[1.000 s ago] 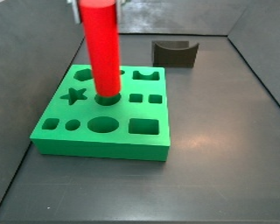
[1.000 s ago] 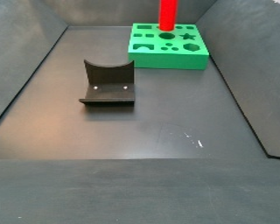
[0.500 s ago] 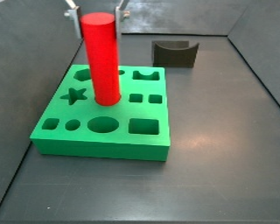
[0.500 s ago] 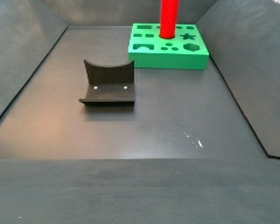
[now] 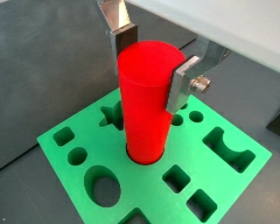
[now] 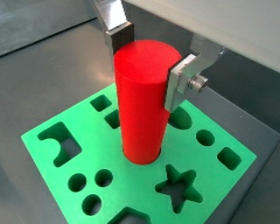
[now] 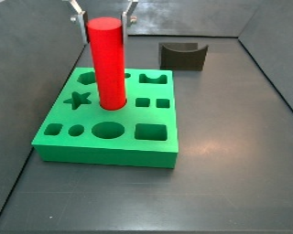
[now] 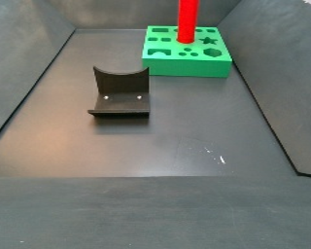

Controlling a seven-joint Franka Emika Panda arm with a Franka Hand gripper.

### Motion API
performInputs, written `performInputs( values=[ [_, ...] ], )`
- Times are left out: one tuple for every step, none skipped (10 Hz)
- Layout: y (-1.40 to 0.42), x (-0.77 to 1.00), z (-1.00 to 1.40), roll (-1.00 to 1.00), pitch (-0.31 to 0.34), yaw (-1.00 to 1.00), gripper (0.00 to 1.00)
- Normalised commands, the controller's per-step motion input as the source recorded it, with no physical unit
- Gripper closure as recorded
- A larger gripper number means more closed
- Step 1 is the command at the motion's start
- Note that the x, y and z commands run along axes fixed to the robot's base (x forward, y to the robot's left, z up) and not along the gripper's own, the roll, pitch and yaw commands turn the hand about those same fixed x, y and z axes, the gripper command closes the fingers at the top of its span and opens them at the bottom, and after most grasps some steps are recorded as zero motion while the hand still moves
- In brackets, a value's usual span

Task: Insert the round object.

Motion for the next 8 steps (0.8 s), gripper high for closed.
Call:
performInputs(
  values=[
    [0.00, 0.02, -0.21, -0.18, 0.000, 0.00, 1.00],
    [0.00, 0.19, -0.27, -0.11, 0.000, 0.00, 1.00],
    [0.00, 0.21, -0.28, -0.08, 0.010, 0.00, 1.00],
    [0.00, 0.14, -0.28, -0.08, 0.000, 0.00, 1.00],
    [0.00, 0.07, -0.24, -0.07, 0.000, 0.00, 1.00],
    [0.00, 0.03, -0.25, -0.07, 0.000, 0.00, 1.00],
    [0.00, 0.00, -0.29, -0.10, 0.000, 0.00, 1.00],
    [0.00, 0.00, -0.29, -0.10, 0.000, 0.00, 1.00]
  ],
)
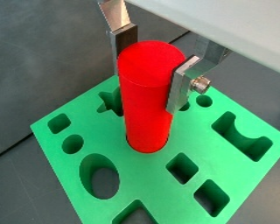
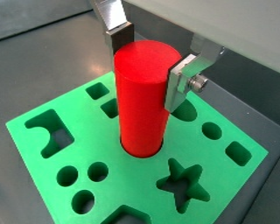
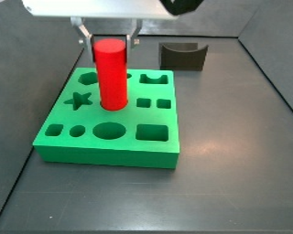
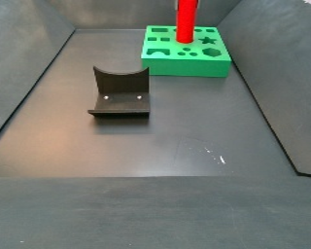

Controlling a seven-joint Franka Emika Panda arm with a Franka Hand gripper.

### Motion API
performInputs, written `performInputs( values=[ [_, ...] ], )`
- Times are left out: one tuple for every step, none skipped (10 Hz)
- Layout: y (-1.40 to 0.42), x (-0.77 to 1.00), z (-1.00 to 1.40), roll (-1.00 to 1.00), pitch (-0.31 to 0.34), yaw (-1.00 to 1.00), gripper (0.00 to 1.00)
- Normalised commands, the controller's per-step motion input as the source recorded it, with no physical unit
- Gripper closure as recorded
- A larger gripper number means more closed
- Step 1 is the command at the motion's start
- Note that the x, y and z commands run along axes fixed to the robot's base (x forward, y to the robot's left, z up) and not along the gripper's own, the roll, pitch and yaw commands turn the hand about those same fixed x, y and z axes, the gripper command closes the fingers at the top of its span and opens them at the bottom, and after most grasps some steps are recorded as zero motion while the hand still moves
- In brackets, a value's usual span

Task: Insert the round object.

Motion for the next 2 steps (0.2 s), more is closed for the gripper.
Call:
performInputs(
  values=[
    [0.00, 0.00, -0.22, -0.09, -0.010, 0.00, 1.00],
    [0.00, 0.00, 0.00, 0.00, 0.000, 0.00, 1.00]
  ],
)
